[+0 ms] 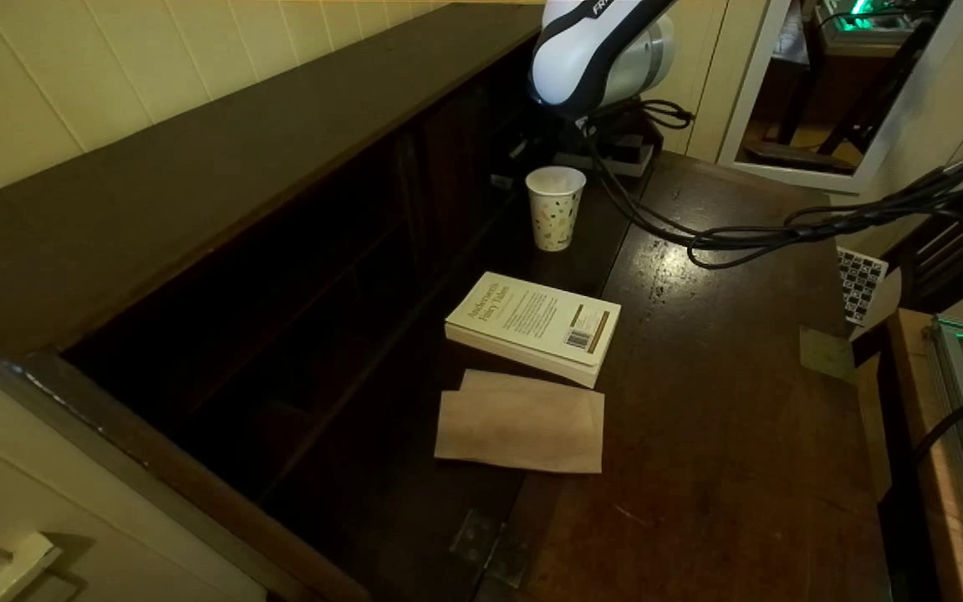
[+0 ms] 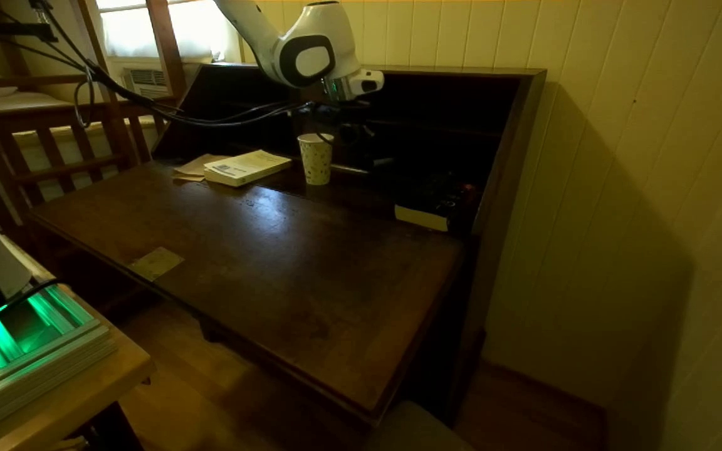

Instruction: Put the marker inside the cup

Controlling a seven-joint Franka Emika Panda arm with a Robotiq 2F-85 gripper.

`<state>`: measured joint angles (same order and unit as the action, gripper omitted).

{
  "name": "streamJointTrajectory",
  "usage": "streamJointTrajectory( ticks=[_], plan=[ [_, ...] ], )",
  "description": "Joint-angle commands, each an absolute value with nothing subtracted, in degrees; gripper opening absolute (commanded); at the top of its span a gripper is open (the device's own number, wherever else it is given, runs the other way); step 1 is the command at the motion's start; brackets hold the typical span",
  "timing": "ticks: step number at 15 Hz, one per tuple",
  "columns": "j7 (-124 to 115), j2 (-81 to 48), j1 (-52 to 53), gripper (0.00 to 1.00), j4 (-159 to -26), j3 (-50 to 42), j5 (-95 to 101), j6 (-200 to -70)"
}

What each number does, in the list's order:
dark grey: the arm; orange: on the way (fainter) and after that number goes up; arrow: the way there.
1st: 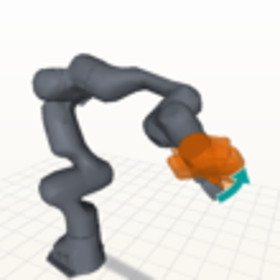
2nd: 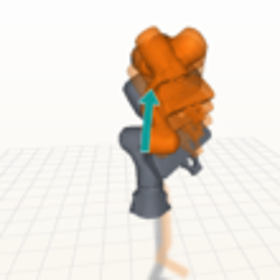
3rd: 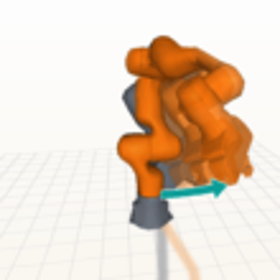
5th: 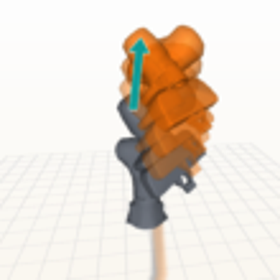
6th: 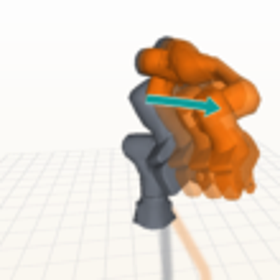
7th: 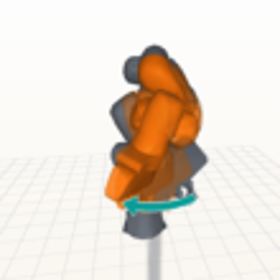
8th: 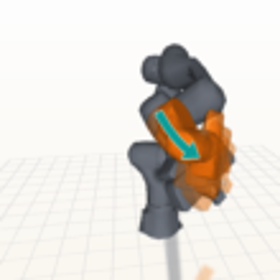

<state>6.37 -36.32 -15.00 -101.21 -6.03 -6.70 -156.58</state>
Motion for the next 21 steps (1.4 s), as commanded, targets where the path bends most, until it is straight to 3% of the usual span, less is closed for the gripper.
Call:
streamJointTrajectory(
  ticks=[1, 21],
  plan=[
    [4.42, -31.13, -13.55, 0.05, -106.52, -8.23, -4.00, -155.37],
    [15.12, -17.52, -16.37, 0.05, -112.68, -8.16, -3.78, -138.39]
  ],
)
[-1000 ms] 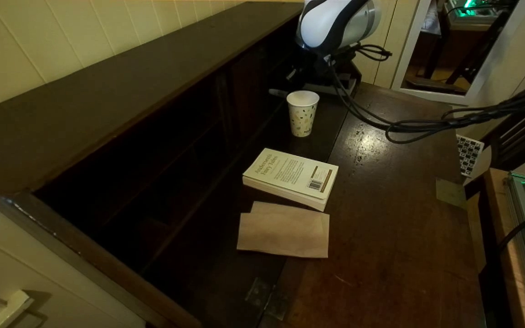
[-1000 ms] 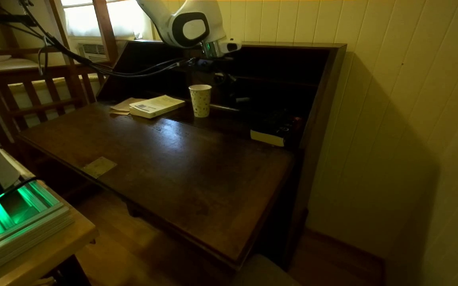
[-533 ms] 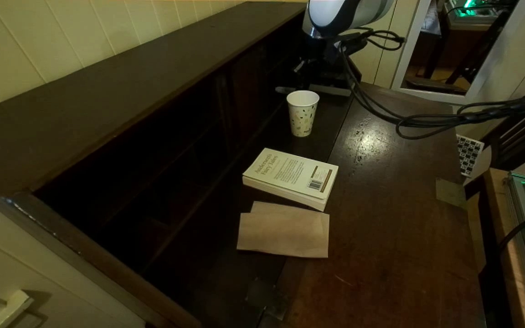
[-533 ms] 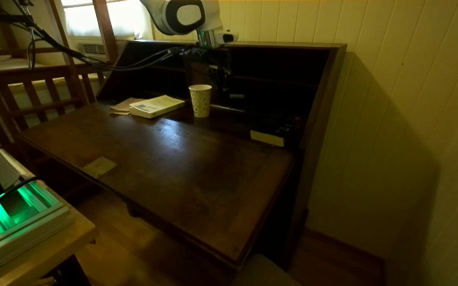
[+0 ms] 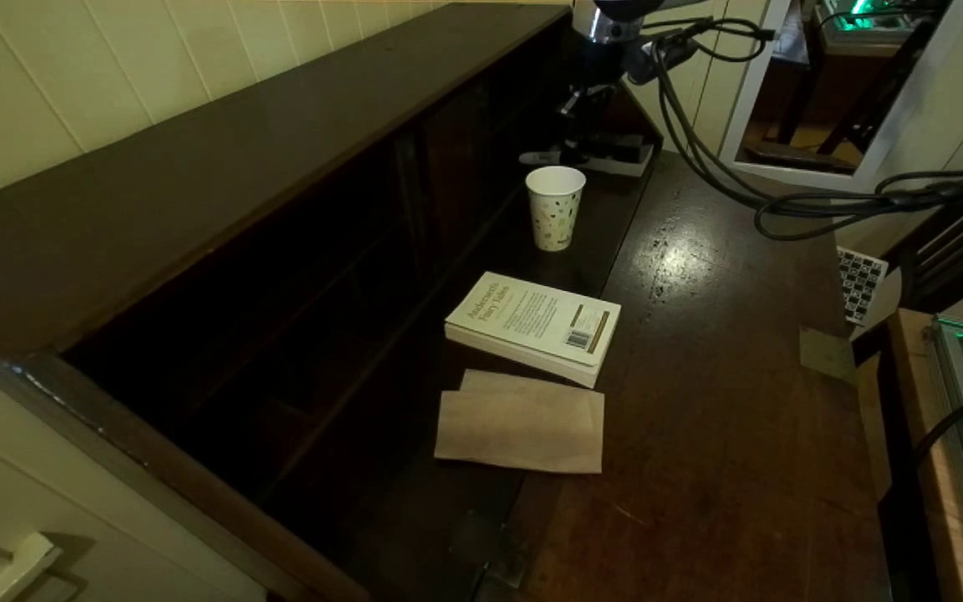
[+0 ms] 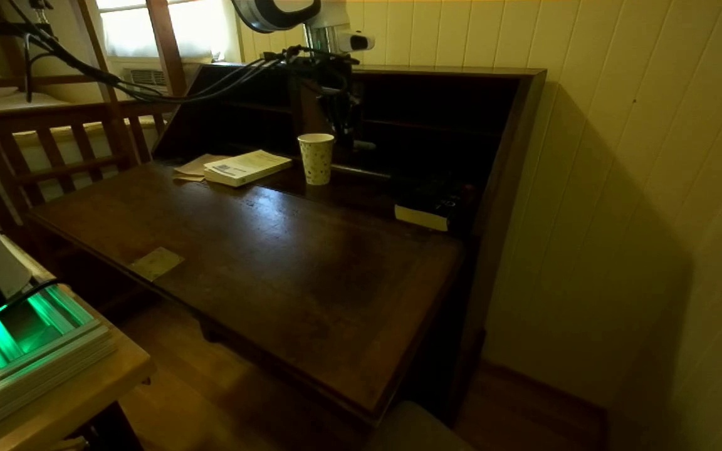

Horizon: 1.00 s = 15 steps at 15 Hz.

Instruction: Put the marker inside the cup

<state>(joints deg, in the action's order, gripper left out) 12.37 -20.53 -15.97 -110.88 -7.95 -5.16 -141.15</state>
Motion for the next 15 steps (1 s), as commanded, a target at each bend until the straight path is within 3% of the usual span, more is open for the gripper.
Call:
streamJointTrajectory(
  ticks=[1, 15],
  plan=[
    [16.15, -17.26, -16.39, 0.05, -112.73, -8.35, -3.27, -138.26],
    [34.81, -12.30, -15.06, 0.05, -113.86, -9.24, 14.08, -136.63]
  ],
)
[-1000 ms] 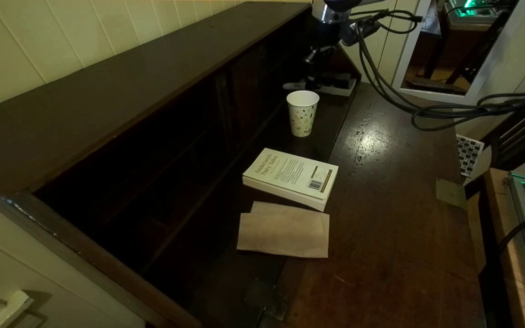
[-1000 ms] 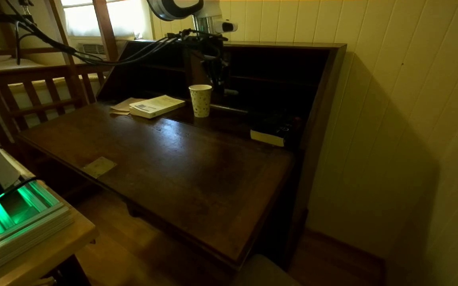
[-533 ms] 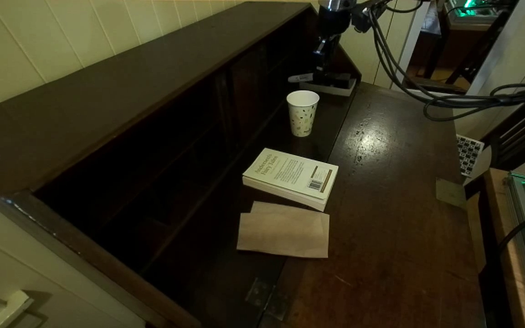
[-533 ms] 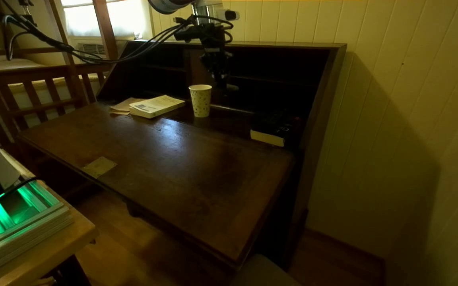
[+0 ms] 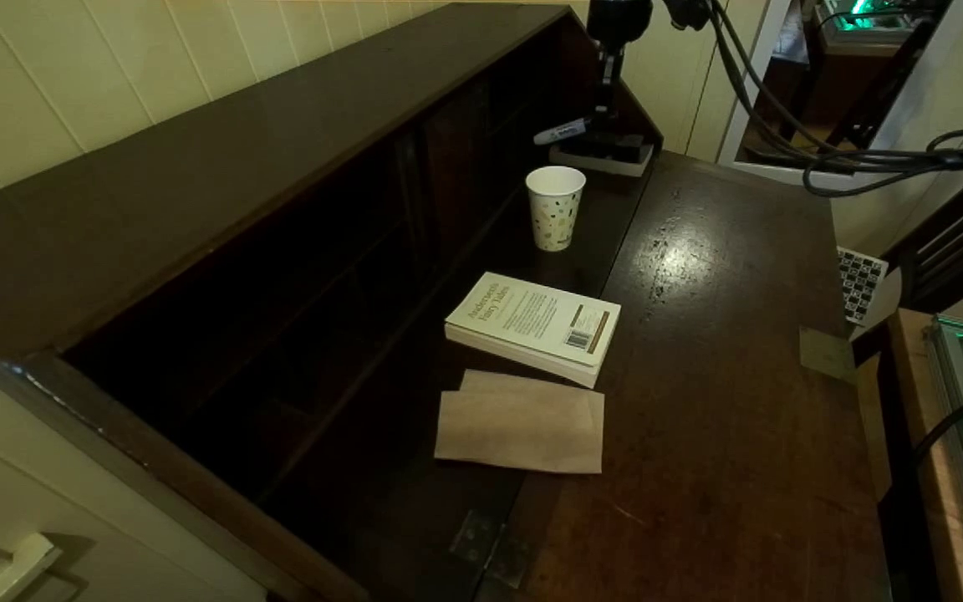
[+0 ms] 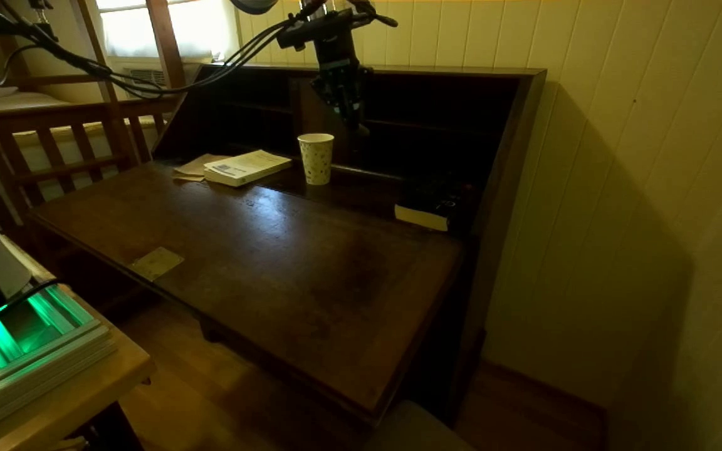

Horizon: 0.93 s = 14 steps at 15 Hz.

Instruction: Put the marker inside the cup

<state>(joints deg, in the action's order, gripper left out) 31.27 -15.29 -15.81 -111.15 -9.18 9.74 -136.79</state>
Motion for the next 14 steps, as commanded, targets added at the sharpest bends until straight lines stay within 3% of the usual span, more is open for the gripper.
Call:
streamJointTrajectory(
  ticks=[1, 14],
  plan=[
    [35.91, -12.04, -14.70, 0.05, -114.19, -9.23, 15.53, -136.99],
    [41.97, -7.62, -10.16, 0.05, -120.02, -7.93, 26.04, -141.83]
  ],
)
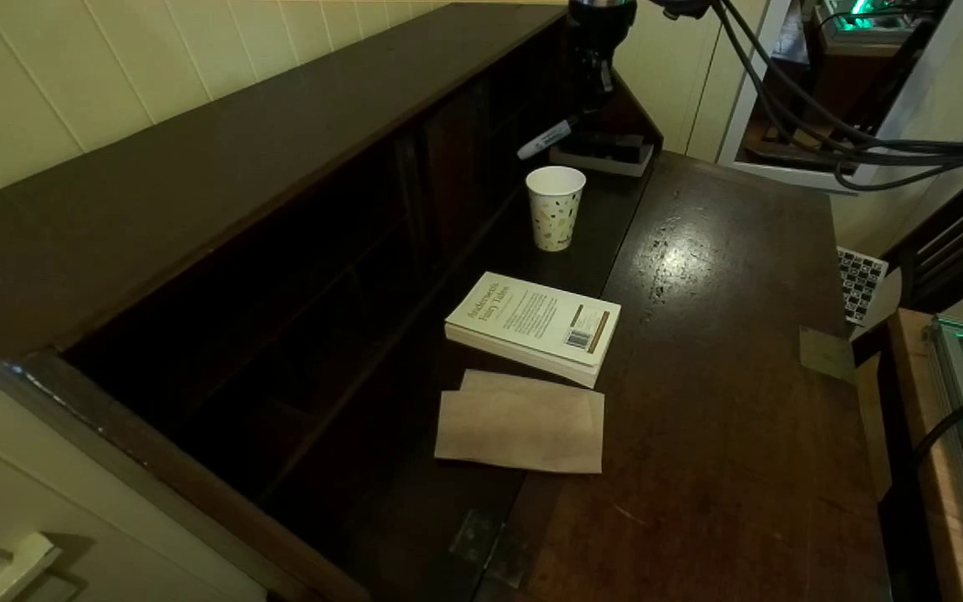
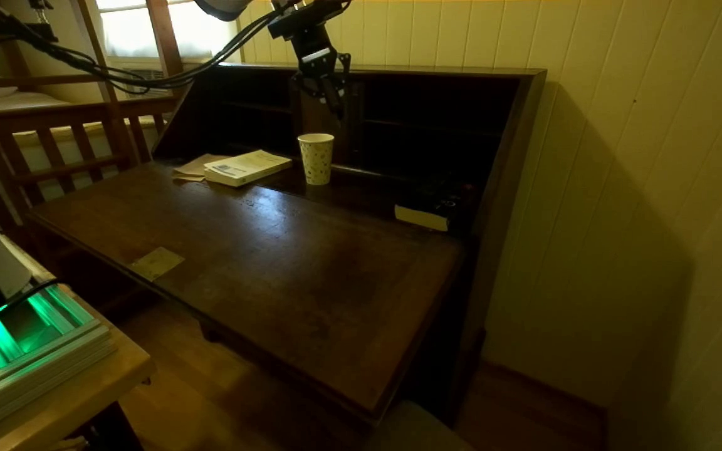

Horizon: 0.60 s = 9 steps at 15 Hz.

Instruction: Put the marker inside the cup

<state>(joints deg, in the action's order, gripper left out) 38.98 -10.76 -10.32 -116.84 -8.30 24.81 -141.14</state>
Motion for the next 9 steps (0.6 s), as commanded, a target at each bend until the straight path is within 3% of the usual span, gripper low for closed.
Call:
streamJointTrajectory(
  ticks=[1, 9],
  plan=[
    [42.73, -7.23, -10.08, 0.05, -120.29, -7.88, 26.10, -141.76],
    [50.76, -4.26, -9.92, 0.05, -121.98, -7.64, 25.01, -140.71]
  ],
)
